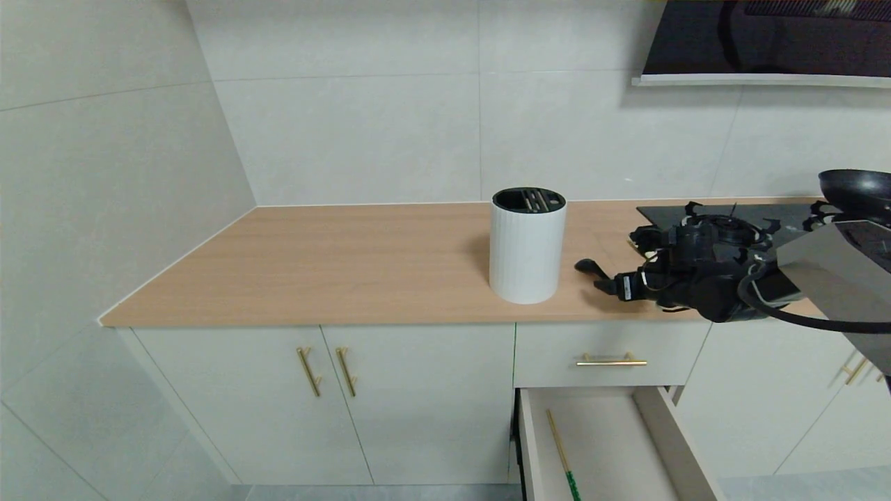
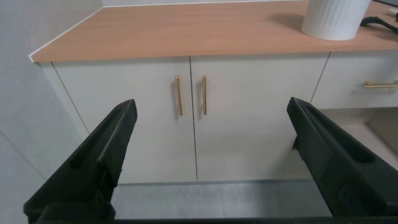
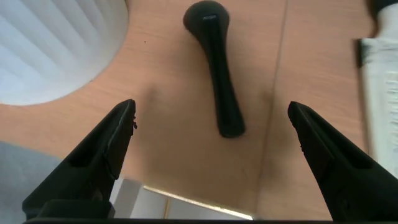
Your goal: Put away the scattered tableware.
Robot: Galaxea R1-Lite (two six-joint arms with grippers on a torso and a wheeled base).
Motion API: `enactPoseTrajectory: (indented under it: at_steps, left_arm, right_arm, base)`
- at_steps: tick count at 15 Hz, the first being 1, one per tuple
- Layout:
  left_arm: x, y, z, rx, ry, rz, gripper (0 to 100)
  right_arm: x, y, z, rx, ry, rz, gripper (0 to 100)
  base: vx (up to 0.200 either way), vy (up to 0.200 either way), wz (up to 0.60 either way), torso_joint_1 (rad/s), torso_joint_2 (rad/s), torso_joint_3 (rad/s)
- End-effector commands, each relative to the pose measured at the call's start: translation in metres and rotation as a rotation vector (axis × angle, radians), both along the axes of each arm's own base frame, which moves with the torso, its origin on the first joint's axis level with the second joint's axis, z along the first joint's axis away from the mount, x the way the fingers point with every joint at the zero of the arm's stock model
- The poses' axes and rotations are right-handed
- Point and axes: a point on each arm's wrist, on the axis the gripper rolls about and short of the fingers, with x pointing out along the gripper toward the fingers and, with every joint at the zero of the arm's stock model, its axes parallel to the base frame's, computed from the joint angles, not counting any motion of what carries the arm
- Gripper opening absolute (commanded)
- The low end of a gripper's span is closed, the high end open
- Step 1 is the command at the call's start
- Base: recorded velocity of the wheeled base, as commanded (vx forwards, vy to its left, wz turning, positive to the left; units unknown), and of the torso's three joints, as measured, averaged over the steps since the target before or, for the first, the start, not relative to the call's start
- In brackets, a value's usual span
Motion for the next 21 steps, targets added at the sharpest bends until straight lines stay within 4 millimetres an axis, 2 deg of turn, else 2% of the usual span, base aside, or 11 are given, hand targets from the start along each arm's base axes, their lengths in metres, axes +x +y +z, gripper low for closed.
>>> enactPoseTrajectory:
  at_steps: [1, 3, 21]
  left_arm:
    - [0.0, 0.0, 0.0, 0.0, 0.0, 0.0, 100]
    - [0.0, 0.0, 0.0, 0.0, 0.0, 0.0, 100]
    - [0.0, 0.0, 0.0, 0.0, 0.0, 0.0, 100]
  right_arm:
    - [0.006, -0.002, -0.014, -0.004, 0.019, -0.009, 100]
    - [0.008, -0.006, -0.019, -0.012, 0.022, -0.03, 100]
    - [0.011, 0.0, -0.03, -0.023, -0.002, -0.041, 100]
  base:
    - [0.0, 0.0, 0.0, 0.0, 0.0, 0.0]
    - [0.0, 0.0, 0.0, 0.0, 0.0, 0.0]
    - [0.0, 0.0, 0.0, 0.0, 0.0, 0.0]
